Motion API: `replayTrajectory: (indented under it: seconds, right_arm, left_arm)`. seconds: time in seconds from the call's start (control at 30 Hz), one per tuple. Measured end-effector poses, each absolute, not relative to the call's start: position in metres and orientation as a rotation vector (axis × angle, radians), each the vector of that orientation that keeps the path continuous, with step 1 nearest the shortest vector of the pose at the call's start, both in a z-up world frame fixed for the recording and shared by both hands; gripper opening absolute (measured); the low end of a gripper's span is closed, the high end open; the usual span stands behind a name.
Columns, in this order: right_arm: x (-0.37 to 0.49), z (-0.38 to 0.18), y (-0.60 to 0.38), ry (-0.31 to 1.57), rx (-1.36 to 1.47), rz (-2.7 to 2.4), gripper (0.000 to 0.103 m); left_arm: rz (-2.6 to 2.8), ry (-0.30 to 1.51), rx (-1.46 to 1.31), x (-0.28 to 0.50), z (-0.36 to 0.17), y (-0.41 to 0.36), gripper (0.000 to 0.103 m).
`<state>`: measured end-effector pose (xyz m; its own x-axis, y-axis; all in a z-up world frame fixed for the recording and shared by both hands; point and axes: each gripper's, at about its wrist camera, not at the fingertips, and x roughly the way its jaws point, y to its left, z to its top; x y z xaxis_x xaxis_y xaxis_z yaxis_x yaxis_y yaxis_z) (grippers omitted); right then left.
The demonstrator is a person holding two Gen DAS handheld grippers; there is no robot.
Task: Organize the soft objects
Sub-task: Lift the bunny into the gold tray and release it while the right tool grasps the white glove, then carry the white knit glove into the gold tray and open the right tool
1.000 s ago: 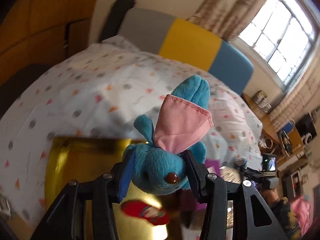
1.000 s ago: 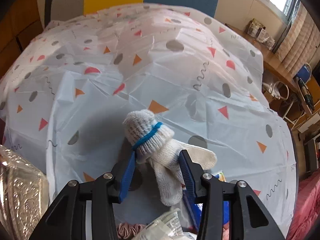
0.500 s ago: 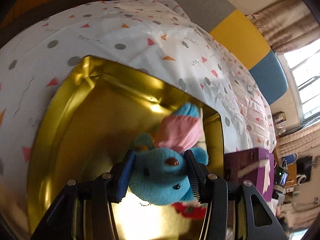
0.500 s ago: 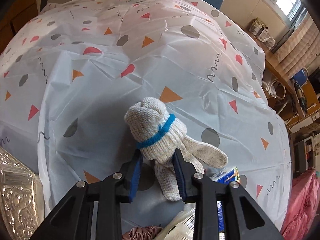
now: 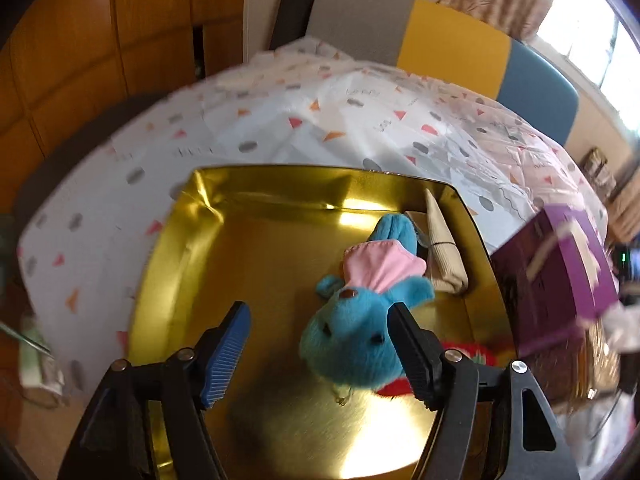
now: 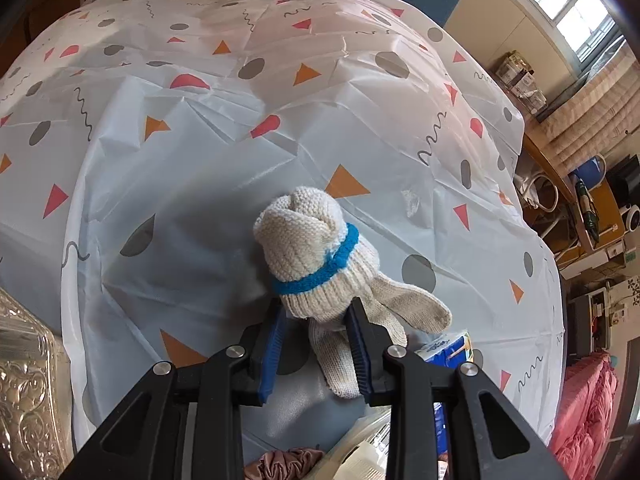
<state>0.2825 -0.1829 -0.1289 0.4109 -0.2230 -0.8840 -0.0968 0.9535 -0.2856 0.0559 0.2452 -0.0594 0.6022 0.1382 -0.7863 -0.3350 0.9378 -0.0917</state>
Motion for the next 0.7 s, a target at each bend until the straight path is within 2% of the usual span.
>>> replayTrajectory:
  seconds: [0.03,0.13,0.43,0.7]
  right_arm:
    - [0.282,-0.127,-0.183,1.148,-0.301,-0.087,0.028]
    - [0.282,-0.114,-0.191,1.133,-0.165,-0.057,0.011]
    - [0.274,-0.081,-0.203,1.121,0.021,0.070,0.007]
    - [0.262,-0.069,-0.203,1.095,-0.031,0.117,0.004]
  left_arm:
    - [0.274,0.875,-0.232,0.051,-0.058,0.244,0.074]
    - [0.247,0.859,-0.230,0.038,-0.054,0.240,0.075]
    - [0.188,0.839,-0.246,0.021,-0.044,0.224,0.078]
    - [0.160,0.837,-0.272,0.013,-0.039,0.219,0.079]
